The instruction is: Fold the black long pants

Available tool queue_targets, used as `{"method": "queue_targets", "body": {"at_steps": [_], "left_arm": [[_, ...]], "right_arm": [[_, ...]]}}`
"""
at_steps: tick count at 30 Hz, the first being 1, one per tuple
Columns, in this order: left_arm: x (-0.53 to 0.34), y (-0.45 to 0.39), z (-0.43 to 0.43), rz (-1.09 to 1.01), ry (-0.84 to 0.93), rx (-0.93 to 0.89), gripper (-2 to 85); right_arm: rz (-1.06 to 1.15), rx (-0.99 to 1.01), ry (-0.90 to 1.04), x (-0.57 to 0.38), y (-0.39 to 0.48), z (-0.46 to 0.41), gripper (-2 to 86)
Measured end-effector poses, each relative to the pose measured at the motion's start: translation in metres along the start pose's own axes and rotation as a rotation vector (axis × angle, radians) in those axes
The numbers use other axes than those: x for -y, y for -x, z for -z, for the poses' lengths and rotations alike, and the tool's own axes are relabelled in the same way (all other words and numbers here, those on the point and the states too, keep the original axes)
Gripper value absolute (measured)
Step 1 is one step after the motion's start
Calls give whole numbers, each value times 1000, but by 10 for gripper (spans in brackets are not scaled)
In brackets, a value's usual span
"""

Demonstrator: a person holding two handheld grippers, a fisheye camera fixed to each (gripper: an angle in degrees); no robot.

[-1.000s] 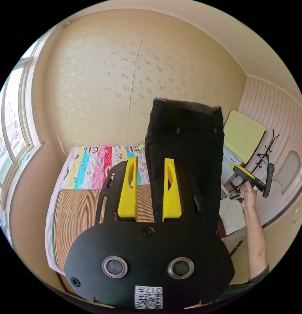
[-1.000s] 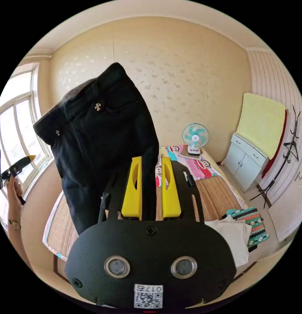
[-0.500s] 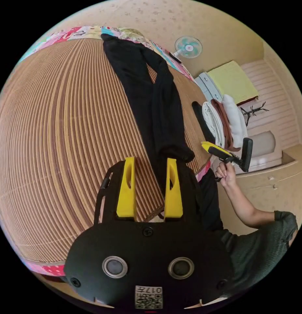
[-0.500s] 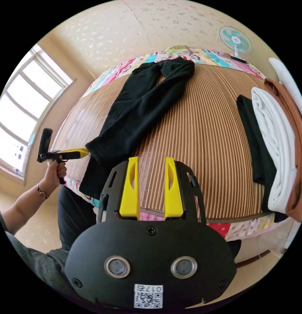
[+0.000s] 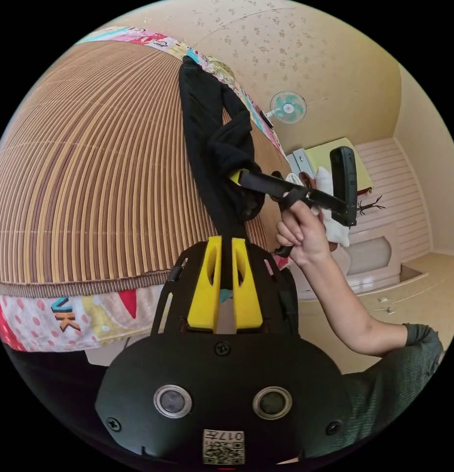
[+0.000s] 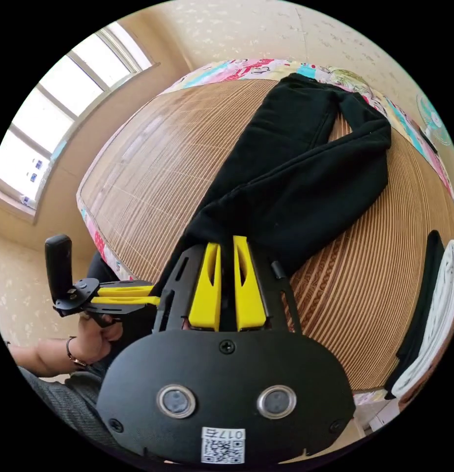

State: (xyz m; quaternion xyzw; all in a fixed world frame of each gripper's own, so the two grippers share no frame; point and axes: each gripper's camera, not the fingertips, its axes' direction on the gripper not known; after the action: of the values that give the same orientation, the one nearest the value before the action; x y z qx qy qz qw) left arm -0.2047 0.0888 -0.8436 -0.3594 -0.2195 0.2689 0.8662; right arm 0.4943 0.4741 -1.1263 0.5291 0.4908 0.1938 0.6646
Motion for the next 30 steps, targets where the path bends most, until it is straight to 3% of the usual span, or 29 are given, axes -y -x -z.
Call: {"method": "queue_targets", "body": {"at_steps": [2,4,6,8,11,16,19,23,26,29,30], "left_arm": [[-1,-1,17,-45,15,-160,40],[-7,5,31,-28,9,-189,40],[-17,13,45,8,-23,-155,40],[-31,19,53,24,-46,-45,41],[-42,24,40,59,16,25,41],[-50,6,28,61,47,62,46],[-50,-7,26,48,53,79,55],[-50,-26,-1,-1,250,241,54],[-53,-49,-1,-52,272,273,50],[-59,-66,-9,-128,371,198,45],[-62,-69,-11,-132,390,165,45]], "right_arm": [[-20,229,-223,-28,-27,57,49],[-98,485,-449,-77,-72,106,46],[-327,683,-704,-171,-141,139,43],[-523,528,-742,-242,-173,144,41],[-720,58,-412,-310,-198,126,36],[-630,-19,-424,-334,-177,143,41],[-655,-174,-445,-318,-158,158,61],[-695,-472,-530,-310,-148,165,109],[-687,-429,-391,-295,-179,143,118],[-749,-172,-244,-297,-216,114,107],[-789,-96,-275,-310,-223,115,96]]}}
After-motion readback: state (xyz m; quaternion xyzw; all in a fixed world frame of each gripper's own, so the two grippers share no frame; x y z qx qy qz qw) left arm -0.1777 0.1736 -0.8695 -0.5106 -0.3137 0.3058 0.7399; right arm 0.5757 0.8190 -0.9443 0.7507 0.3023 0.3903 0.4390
